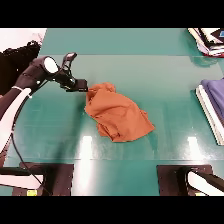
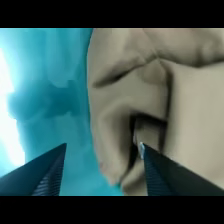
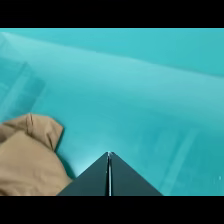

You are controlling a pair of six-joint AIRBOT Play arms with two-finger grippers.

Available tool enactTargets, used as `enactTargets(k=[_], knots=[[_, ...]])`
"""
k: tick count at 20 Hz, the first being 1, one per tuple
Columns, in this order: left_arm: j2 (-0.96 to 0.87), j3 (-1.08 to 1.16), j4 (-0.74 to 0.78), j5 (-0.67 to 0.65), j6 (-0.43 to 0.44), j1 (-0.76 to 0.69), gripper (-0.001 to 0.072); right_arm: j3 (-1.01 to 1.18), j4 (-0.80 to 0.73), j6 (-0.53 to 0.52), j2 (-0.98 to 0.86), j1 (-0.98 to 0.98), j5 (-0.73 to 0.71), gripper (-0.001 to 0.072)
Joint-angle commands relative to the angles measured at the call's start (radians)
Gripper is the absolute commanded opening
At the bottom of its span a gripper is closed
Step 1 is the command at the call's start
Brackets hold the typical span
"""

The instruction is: Fold the shirts.

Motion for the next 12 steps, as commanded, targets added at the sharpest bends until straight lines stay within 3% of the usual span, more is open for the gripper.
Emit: enactTargets(k=[1,3,4,5,6,8,9,10,11,12], knots=[[-0.093,-0.007,-0.138,0.068,0.07,0.021,0.055,-0.001,-0.047,0.015,-0.003,0.0,0.072,0.0017],[-0.117,-0.008,-0.174,0.098,0.076,0.021,0.0549,-0.047,-0.101,0.053,0.003,0.0,0.093,0.0017],[-0.12,-0.008,-0.177,0.114,0.076,0.021,0.0513,-0.103,-0.115,0.053,0.014,0.0,0.093,0.0017],[-0.12,-0.008,-0.177,0.123,0.077,0.021,0.034,-0.172,-0.129,0.053,0.025,0.0,0.093,0.0017],[-0.12,-0.008,-0.177,0.13,0.077,0.021,0.0226,-0.243,-0.13,0.053,0.033,0.0,0.093,0.0017],[-0.119,-0.007,-0.177,0.138,0.076,0.021,0.018,-0.395,-0.13,0.053,0.037,0.0,0.095,0.0018],[-0.119,-0.007,-0.177,0.138,0.076,0.022,0.0034,-0.476,-0.129,0.053,0.037,0.0,0.094,0.0022],[-0.119,-0.007,-0.177,0.136,0.076,0.023,0.0027,-0.55,-0.122,0.053,0.035,0.001,0.093,0.0107],[-0.119,-0.007,-0.177,0.135,0.076,0.023,0.0025,-0.63,-0.122,0.053,0.035,0.002,0.085,0.0286],[-0.119,-0.007,-0.177,0.134,0.076,0.023,0.0025,-0.702,-0.122,0.052,0.035,0.003,0.076,0.0402]])
